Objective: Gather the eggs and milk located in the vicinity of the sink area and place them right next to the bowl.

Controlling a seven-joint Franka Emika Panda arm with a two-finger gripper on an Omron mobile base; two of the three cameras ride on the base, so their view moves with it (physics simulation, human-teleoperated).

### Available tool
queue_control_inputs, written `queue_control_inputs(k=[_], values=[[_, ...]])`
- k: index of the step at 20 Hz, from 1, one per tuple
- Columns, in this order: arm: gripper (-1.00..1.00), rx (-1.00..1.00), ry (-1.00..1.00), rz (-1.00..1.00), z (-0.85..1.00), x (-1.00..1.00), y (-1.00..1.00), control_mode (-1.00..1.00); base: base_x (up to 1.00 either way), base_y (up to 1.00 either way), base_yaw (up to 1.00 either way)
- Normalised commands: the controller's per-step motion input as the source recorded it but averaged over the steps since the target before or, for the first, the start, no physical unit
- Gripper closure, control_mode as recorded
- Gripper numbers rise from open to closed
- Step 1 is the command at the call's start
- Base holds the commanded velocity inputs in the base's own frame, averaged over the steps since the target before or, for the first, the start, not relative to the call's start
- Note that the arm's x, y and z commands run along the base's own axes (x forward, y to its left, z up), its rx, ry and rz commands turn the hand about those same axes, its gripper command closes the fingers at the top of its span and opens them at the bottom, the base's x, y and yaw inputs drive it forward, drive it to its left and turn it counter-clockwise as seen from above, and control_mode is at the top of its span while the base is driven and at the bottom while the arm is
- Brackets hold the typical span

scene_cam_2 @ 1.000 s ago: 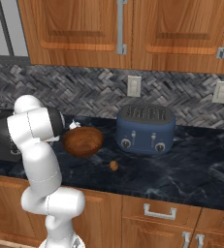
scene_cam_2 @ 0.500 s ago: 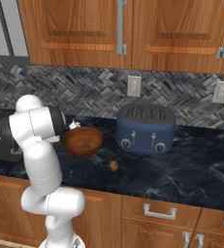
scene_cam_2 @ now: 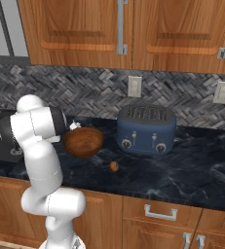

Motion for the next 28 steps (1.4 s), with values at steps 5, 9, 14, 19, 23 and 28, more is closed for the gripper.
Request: queue_control_inputs(k=[5,9,14,19,23,28], values=[[1.00,-0.15,-0.03,0.00,0.00,0.00,-0.19,-1.00,0.00,0.00,0.00],[1.00,-0.17,-0.09,0.00,0.12,0.02,-0.32,-1.00,0.00,0.00,0.00],[1.00,-0.13,-0.02,0.09,0.18,0.01,-0.11,-1.00,0.00,0.00,0.00],[1.00,-0.05,-0.08,0.03,0.21,-0.04,0.01,-1.00,0.00,0.00,0.00],[1.00,-0.07,-0.10,-0.05,0.32,-0.11,0.12,-1.00,0.00,0.00,0.00],[1.00,0.01,-0.07,-0.29,0.25,-0.29,0.01,-1.00,0.00,0.00,0.00]])
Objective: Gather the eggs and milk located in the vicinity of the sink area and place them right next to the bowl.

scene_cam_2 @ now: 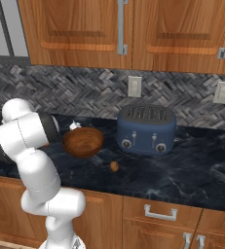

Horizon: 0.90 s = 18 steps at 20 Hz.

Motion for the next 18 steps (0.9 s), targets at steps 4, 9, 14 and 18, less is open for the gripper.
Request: queue_control_inputs(k=[4,9,14,18], values=[[1.00,0.09,0.00,-0.57,0.20,-0.33,-0.25,-1.00,0.00,0.00,0.00],[1.00,0.07,-0.07,-0.70,0.02,-0.03,-0.21,-1.00,0.00,0.00,0.00],[1.00,-0.08,-0.43,-0.57,-0.22,0.00,-0.09,-1.00,0.00,0.00,0.00],[1.00,-0.09,-0.21,-0.25,-0.07,0.00,-0.01,-1.00,0.00,0.00,0.00]])
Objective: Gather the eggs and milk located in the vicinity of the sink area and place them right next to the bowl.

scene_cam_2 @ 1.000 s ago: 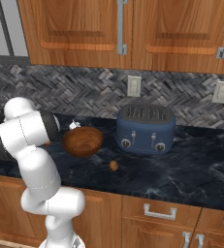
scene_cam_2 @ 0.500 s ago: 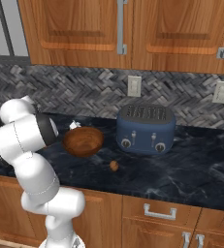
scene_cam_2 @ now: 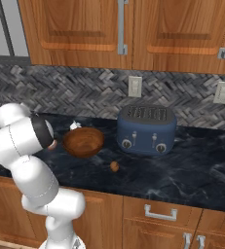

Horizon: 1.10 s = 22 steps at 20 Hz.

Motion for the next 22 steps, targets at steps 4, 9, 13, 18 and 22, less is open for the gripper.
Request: queue_control_inputs(k=[4,9,13,18,22], values=[[1.00,0.00,0.00,0.00,0.00,0.00,0.00,-1.00,0.00,0.00,0.00],[1.00,-0.01,0.00,-0.12,-0.06,0.06,-0.23,-1.00,0.00,0.00,0.00],[1.00,-0.04,0.00,-0.14,-0.21,0.04,-0.07,-1.00,0.00,0.00,0.00],[1.00,-0.01,0.00,-0.10,-0.11,0.00,0.00,-1.00,0.00,0.00,0.00],[1.00,-0.01,-0.01,-0.08,-0.06,0.03,0.00,-1.00,0.00,0.00,0.00]])
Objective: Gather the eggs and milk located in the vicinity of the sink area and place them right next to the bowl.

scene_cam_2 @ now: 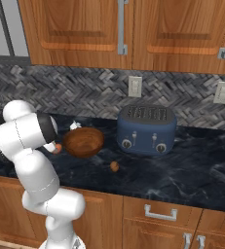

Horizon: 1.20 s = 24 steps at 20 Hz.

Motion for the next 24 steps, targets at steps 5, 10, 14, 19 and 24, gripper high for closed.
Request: queue_control_inputs(k=[5,10,14,19,24], values=[[1.00,-0.01,-0.04,-0.06,-0.02,0.03,0.00,-1.00,0.00,0.00,0.00],[1.00,-0.02,-0.05,-0.05,0.00,0.04,-0.13,-1.00,0.00,0.00,0.00],[1.00,-0.03,-0.02,-0.03,0.00,0.05,-0.12,-1.00,0.00,0.00,0.00],[1.00,-0.01,0.00,-0.02,0.00,0.01,-0.05,-1.00,0.00,0.00,0.00],[-1.00,0.00,0.00,0.00,0.00,0.00,0.00,-1.00,0.00,0.00,0.00]])
